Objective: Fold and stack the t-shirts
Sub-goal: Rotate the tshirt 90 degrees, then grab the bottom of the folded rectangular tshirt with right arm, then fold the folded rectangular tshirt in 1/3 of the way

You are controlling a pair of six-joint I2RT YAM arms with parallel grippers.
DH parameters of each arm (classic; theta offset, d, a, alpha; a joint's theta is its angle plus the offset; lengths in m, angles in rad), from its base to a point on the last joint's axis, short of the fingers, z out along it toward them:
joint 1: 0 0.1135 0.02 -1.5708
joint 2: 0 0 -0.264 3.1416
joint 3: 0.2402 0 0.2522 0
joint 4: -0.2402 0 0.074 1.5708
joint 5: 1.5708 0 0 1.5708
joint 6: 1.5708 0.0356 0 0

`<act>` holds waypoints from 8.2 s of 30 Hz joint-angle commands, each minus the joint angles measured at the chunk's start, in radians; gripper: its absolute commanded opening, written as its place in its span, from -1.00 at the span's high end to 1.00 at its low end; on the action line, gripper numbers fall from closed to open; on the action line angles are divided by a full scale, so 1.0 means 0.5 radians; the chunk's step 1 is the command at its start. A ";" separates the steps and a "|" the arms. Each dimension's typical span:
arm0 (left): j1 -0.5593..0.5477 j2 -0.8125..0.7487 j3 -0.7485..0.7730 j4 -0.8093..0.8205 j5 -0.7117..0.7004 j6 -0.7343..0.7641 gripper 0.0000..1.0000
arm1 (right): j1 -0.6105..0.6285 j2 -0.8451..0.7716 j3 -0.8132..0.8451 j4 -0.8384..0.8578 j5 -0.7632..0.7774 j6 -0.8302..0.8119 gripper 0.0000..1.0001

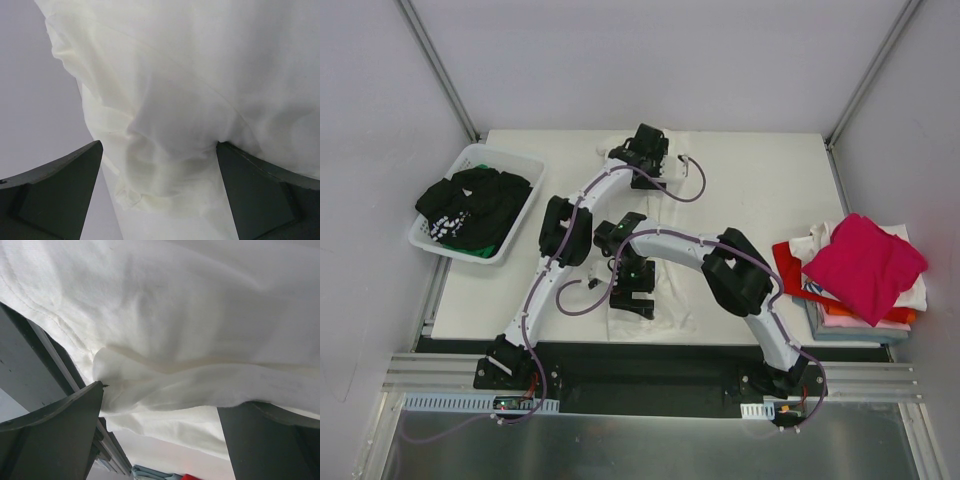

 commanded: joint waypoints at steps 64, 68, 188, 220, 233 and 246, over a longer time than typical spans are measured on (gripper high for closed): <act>0.046 -1.798 -1.966 0.668 -0.145 -0.901 -0.99 | 0.307 -1.003 -0.636 0.670 1.036 0.197 -0.93; 0.083 -1.880 -2.110 0.671 -0.132 -0.959 -0.99 | 0.307 -1.135 -0.807 0.679 1.055 0.172 -0.93; 0.280 -2.129 -2.813 0.849 -0.378 -1.131 -0.93 | 0.436 -0.540 -0.958 0.836 0.266 0.117 0.99; 0.283 -2.163 -3.015 0.953 -0.326 -1.226 -0.92 | 0.608 -0.862 -0.679 0.701 0.901 0.197 0.99; 0.292 -2.058 -3.009 1.045 -0.356 -1.223 -0.92 | 0.445 -0.884 -0.443 0.557 1.088 0.169 0.99; 0.316 -2.043 -3.003 1.070 -0.375 -1.217 -0.92 | 0.090 -0.672 -0.173 0.508 1.128 -0.024 0.99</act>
